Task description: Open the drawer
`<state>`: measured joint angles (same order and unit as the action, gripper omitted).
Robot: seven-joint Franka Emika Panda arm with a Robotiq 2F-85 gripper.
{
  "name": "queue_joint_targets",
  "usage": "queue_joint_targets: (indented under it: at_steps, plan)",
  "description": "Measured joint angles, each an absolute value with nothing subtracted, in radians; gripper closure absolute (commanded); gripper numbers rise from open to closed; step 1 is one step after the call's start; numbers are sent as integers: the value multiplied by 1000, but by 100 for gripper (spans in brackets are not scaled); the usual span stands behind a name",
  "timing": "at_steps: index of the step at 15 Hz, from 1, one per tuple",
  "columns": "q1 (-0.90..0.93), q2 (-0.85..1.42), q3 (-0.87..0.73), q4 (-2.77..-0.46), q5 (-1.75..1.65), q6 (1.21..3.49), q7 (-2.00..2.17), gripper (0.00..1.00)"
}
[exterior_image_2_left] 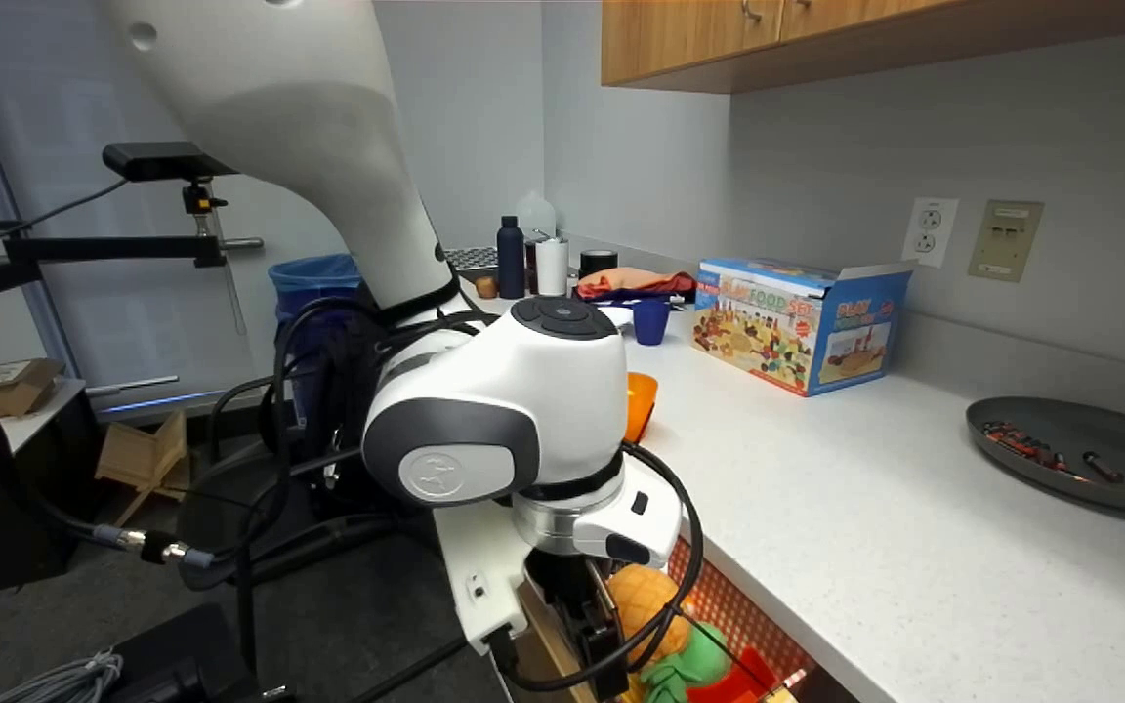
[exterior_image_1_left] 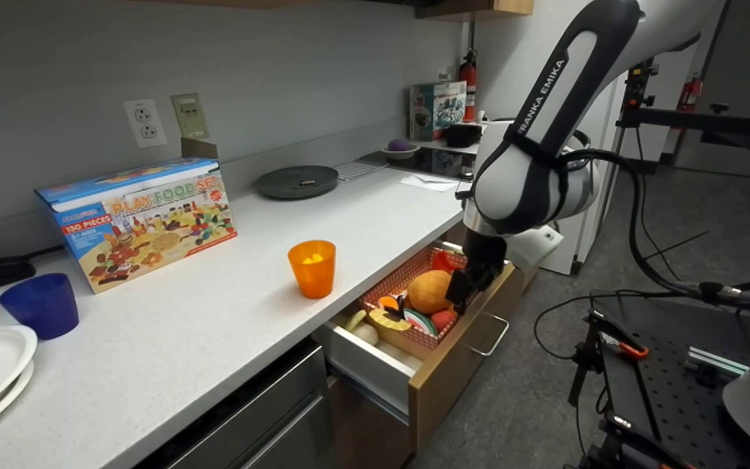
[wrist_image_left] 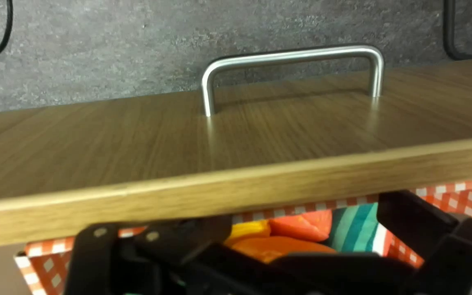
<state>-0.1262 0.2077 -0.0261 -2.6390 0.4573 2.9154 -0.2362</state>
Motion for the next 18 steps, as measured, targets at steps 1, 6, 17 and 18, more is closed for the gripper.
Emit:
queue_joint_targets:
  at_steps: [1, 6, 17, 18]
  plan:
    - [-126, 194, -28, -2654, 455, 2899, -236, 0]
    - [-119, 106, -59, -2760, 298, 2818, -163, 0]
    - [-126, -102, -152, -2746, -473, 2711, 310, 0]
    - [-128, -135, -141, -2742, -491, 2700, 322, 0]
